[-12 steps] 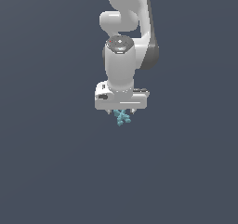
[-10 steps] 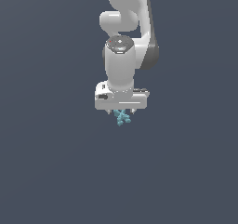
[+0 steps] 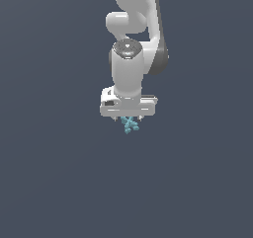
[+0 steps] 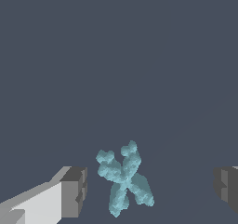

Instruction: Pick up the object and move it to a goal position.

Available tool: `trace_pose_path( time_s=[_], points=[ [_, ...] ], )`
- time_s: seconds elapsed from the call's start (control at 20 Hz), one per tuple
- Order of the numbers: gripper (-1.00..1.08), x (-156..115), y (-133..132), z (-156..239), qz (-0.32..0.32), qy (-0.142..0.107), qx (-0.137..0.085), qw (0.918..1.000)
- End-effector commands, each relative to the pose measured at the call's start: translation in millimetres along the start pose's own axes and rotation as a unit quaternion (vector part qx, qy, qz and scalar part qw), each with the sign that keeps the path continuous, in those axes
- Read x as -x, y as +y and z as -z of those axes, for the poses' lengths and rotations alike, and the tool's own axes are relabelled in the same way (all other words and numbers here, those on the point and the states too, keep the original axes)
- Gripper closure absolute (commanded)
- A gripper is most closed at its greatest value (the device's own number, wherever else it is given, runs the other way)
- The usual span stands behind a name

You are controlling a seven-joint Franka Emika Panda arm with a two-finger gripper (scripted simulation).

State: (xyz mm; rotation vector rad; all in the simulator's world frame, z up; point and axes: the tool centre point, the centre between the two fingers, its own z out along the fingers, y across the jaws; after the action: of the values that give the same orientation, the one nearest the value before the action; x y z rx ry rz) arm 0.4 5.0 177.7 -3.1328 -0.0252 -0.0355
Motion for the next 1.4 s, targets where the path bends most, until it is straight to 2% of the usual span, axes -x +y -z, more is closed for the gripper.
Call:
trace_pose_path(
  time_s=[0.0, 0.3, 0.6, 1.0, 1.35],
  points=[
    [-0.92, 0, 0, 0, 0.0, 0.0, 0.0, 1.0],
    [-0.92, 6, -1, -9, 0.014, -0.001, 0.001, 0.9999],
    [-0.92, 25, -3, -32, 0.053, -0.004, 0.002, 0.9986],
    [-0.92, 61, -8, -71, 0.122, -0.01, 0.003, 0.9924],
    [-0.92, 77, -10, -85, 0.15, -0.012, 0.002, 0.9886]
  ],
)
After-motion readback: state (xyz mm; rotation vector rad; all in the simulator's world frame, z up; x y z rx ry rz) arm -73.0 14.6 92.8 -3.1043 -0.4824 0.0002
